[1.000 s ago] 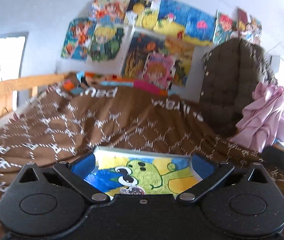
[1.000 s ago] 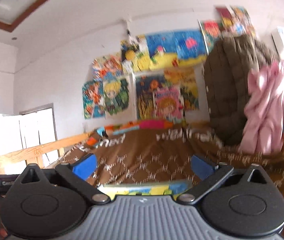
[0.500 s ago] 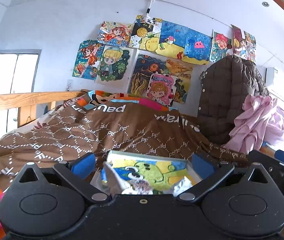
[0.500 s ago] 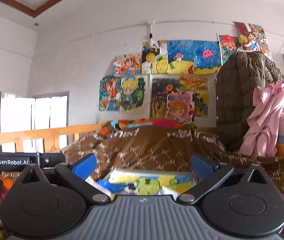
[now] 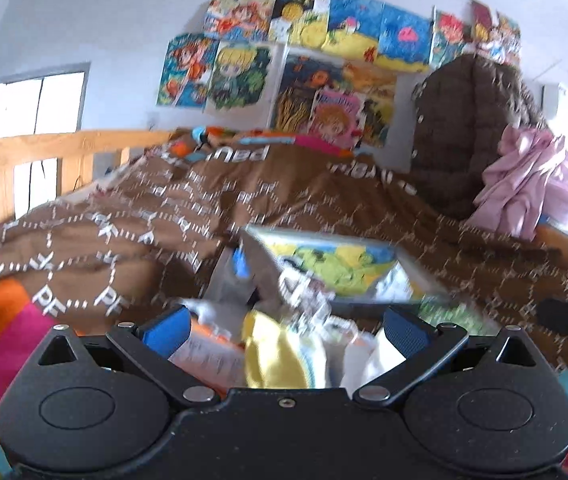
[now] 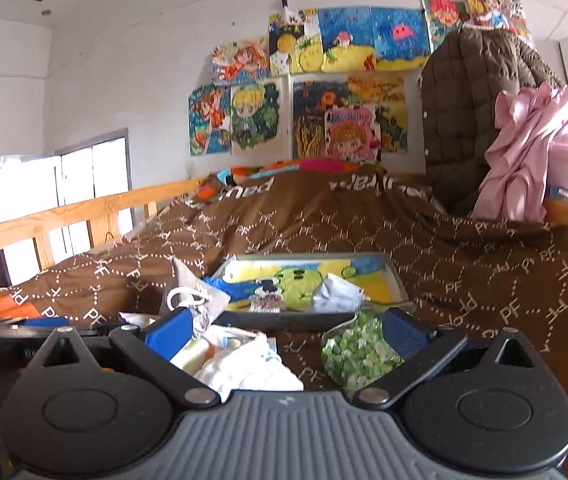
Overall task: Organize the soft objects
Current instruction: 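Grasp the yellow knit sock with the left tool while the right tool grasps the white cloth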
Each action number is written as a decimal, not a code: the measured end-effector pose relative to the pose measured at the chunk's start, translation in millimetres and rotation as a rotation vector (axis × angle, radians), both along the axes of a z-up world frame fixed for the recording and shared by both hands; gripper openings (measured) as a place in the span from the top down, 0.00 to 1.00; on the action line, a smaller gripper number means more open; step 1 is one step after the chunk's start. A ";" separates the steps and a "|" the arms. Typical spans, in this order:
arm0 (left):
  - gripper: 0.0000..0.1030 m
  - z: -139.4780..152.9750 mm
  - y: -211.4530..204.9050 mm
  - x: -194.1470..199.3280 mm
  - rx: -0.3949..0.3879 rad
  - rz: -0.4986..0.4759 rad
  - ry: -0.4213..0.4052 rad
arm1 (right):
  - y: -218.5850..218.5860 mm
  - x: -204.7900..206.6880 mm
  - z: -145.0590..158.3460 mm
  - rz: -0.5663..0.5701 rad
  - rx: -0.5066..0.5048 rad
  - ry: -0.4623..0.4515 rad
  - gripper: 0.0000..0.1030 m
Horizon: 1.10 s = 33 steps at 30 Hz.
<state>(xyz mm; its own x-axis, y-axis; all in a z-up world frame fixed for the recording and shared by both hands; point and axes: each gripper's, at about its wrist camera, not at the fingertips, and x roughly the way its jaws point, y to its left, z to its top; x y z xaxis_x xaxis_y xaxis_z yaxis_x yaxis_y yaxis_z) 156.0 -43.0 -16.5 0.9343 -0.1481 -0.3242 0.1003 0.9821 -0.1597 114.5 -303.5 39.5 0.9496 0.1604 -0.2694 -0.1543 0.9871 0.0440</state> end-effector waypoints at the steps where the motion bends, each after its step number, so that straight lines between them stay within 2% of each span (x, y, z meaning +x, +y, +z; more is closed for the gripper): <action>1: 0.01 -4.9 1.5 1.3 0.006 -0.001 0.018 | 0.9 1.9 -1.7 0.004 -0.004 0.011 0.00; 8: 0.01 -30.2 14.7 12.8 -0.033 0.029 0.119 | 14.8 11.7 -15.4 0.044 -0.080 0.075 0.00; 16: 0.01 -38.5 14.8 21.7 -0.039 0.031 0.159 | 33.1 25.9 -34.0 0.074 -0.196 0.189 0.00; 24: 0.01 -43.4 13.3 29.1 -0.034 0.025 0.171 | 37.5 37.5 -49.4 0.086 -0.233 0.253 0.00; 33: 0.01 -45.0 6.5 33.5 -0.016 -0.008 0.141 | 41.0 50.8 -62.8 0.095 -0.260 0.312 0.00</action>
